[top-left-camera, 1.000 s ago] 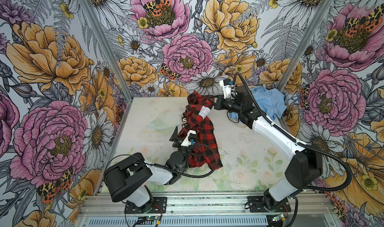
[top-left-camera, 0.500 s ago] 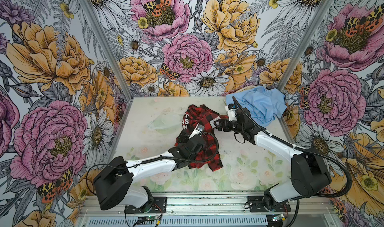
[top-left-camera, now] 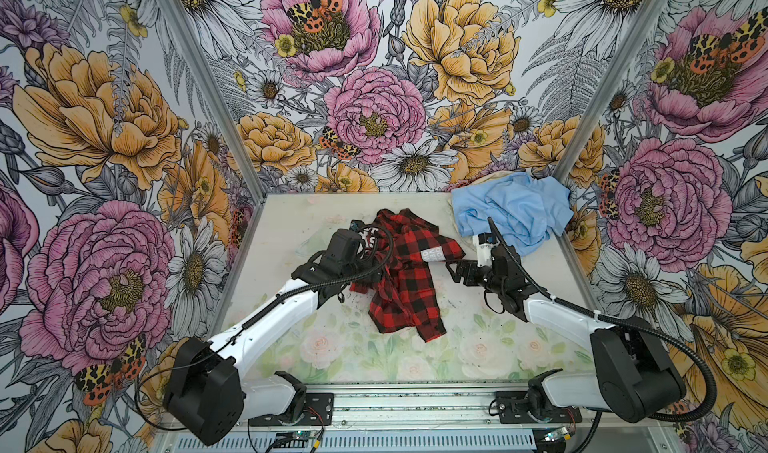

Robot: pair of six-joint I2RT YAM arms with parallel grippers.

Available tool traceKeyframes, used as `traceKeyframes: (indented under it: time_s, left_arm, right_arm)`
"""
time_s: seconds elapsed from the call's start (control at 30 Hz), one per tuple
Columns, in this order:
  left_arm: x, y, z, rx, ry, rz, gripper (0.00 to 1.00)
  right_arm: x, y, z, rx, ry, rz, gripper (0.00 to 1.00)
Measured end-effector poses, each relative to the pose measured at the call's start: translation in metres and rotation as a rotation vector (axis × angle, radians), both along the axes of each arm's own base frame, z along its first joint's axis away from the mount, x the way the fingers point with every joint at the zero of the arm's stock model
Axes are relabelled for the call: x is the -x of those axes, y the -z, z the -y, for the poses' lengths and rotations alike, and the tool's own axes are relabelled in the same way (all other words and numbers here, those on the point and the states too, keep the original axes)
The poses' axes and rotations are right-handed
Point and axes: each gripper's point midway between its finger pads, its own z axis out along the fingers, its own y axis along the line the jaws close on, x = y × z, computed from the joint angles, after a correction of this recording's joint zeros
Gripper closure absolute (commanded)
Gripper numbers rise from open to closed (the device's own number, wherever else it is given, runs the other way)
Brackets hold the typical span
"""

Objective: Pick out a specific cloth from the pile

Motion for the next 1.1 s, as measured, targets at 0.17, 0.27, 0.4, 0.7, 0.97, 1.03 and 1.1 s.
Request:
traceKeyframes:
  time_s: [0.17,0.27,0.4,0.7,0.97,1.03,1.1]
  left_arm:
    - [-0.074,-0.009,0.046,-0.039,0.071,0.013,0.01]
    - [-0.125,-0.010,0.078,-0.102,0.108,0.040,0.01]
    - [-0.198,0.013,0.108,-0.332,0.100,0.092,0.01]
    - [-0.146,0.131,0.079,-0.526,0.233,-0.259,0.01]
    - [-0.064,0.042,0.053,-0.360,0.283,-0.134,0.01]
    - [-0.058,0.036,0.053,-0.334,0.299,-0.110,0.01]
    - [-0.050,0.039,0.051,-0.321,0.332,-0.121,0.01]
  right_arm:
    - [-0.003,-0.021,-0.011,-0.076,-0.042,0.090,0.11]
    - [-0.002,-0.031,-0.011,-0.084,-0.045,0.126,0.11]
    - [-0.001,-0.047,-0.009,-0.087,-0.042,0.173,0.10]
    - [-0.002,-0.050,-0.006,-0.069,-0.031,0.195,0.11]
    - [-0.002,-0.040,-0.008,-0.069,-0.039,0.166,0.11]
    - [-0.002,-0.040,-0.009,-0.069,-0.041,0.165,0.11]
    - [-0.002,-0.040,-0.009,-0.070,-0.042,0.165,0.11]
